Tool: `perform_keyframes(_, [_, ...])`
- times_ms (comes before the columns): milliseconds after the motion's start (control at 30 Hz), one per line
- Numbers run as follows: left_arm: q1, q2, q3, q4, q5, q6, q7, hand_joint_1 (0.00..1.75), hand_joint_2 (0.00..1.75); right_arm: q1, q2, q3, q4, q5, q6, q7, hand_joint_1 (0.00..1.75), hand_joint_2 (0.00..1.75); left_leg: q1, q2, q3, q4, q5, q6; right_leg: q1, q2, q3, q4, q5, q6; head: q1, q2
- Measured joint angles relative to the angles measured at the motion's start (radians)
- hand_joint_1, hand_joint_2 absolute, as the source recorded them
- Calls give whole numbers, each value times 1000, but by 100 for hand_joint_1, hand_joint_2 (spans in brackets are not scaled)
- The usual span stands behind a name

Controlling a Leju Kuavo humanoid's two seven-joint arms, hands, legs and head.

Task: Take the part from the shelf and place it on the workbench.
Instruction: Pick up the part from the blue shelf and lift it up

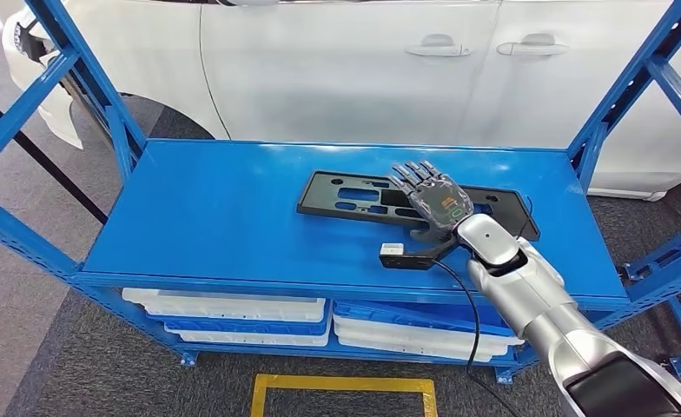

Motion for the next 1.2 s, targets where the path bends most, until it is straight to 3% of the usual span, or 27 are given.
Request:
perform_keyframes(33, [0,0,0,0,-1,0,0,0,0,-11,15,0,26,19,-8,19,0,175,0,0,19,-41,29,3,1,1,0,1,0,0,0,0])
perform_keyframes(100, [-2,0,0,0,-4,1,0,0,0,-34,43,1,76,46,-18,47,0,175,-2,0,86,-183,97,14,3,3,1,4,-2,3,0,0])
perform_keyframes(167, [-4,0,0,0,-5,1,-1,0,0,-54,62,1,116,56,-27,57,0,175,-6,0,125,-270,124,24,6,3,-1,5,-2,11,0,0])
perform_keyframes(300, [-3,-1,-1,0,-5,1,-1,0,0,-78,84,1,170,60,-41,59,0,175,-4,-1,131,-294,135,44,5,1,-6,11,-8,33,0,0])
perform_keyframes(333, [-4,-1,-1,0,-5,1,-1,0,0,-82,87,1,180,60,-44,59,0,175,-2,-1,133,-300,138,50,5,1,-18,39,-26,37,0,0])
perform_keyframes(400, [-5,-1,-1,0,-5,1,-1,0,0,-87,90,1,198,60,-47,59,0,175,-2,-1,133,-304,141,56,3,1,-72,154,-87,44,0,0])
perform_keyframes(467, [-3,-1,-1,0,-5,1,-1,0,0,-87,92,1,215,60,-47,59,0,175,-2,-1,133,-302,141,57,2,1,-130,269,-126,50,0,0])
perform_keyframes(500, [-3,-1,-1,0,-5,1,-1,0,0,-86,93,1,220,61,-47,59,0,175,-2,-1,133,-301,140,56,1,0,-137,279,-118,52,0,0])
perform_keyframes(533, [-2,-2,-1,0,-5,1,-1,0,0,-87,94,1,224,61,-48,59,0,175,-1,-1,133,-299,139,54,0,0,-122,247,-91,52,0,0])
perform_keyframes(567, [-2,-2,-1,0,-5,1,-1,0,0,-89,95,1,228,61,-48,59,0,175,-1,-2,133,-296,136,52,-1,0,-90,181,-54,51,0,0])
perform_keyframes(633, [-3,-4,-1,0,-5,0,-1,0,0,-94,97,1,232,61,-48,59,0,175,-3,-2,131,-288,130,44,-1,0,-28,52,-6,43,0,0])
perform_keyframes(667, [-4,-4,-1,0,-5,1,-1,0,0,-96,98,1,235,61,-49,59,0,175,-5,-3,130,-285,128,40,1,1,-13,19,1,38,0,0])
perform_keyframes(800, [-4,-5,-1,0,-5,1,-1,0,0,-99,104,1,242,61,-50,59,0,175,-7,-2,125,-276,119,19,1,1,-8,3,5,13,0,0])
perform_keyframes(867, [-4,-5,-1,0,-5,1,-1,0,0,-102,107,1,244,61,-50,59,0,175,-4,-1,95,-204,73,10,-2,0,-6,-3,8,1,0,0])
perform_keyframes(933, [-3,-5,-1,0,-5,1,-1,0,0,-102,110,1,247,61,-50,59,0,175,-2,-1,31,-65,8,4,0,0,-6,-2,7,-3,0,0])
perform_keyframes(967, [-3,-5,-1,0,-5,1,-1,0,0,-102,112,1,249,61,-50,59,0,175,-1,-1,4,-10,-10,2,0,0,-6,-2,7,-3,0,0])
perform_keyframes(1000, [-2,-5,-1,0,-5,1,-1,0,0,-101,112,1,251,61,-50,59,0,175,-1,-1,-8,11,-8,2,1,0,-5,-1,7,-3,0,0])
perform_keyframes(1033, [-2,-5,-1,0,-5,1,-1,0,0,-101,113,1,253,61,-50,59,44,175,0,-1,0,-9,13,3,2,0,-5,-1,7,-3,0,0])
perform_keyframes(1133, [-3,-5,-1,0,-3,5,-1,0,0,-110,116,2,258,66,-49,56,175,175,-2,-1,96,-215,109,15,4,1,-4,2,4,3,0,0])
perform_keyframes(1200, [-4,-5,-1,0,0,12,-1,0,0,-136,121,5,285,73,-51,40,175,175,-6,-1,126,-281,126,24,6,4,-7,4,6,13,0,0])
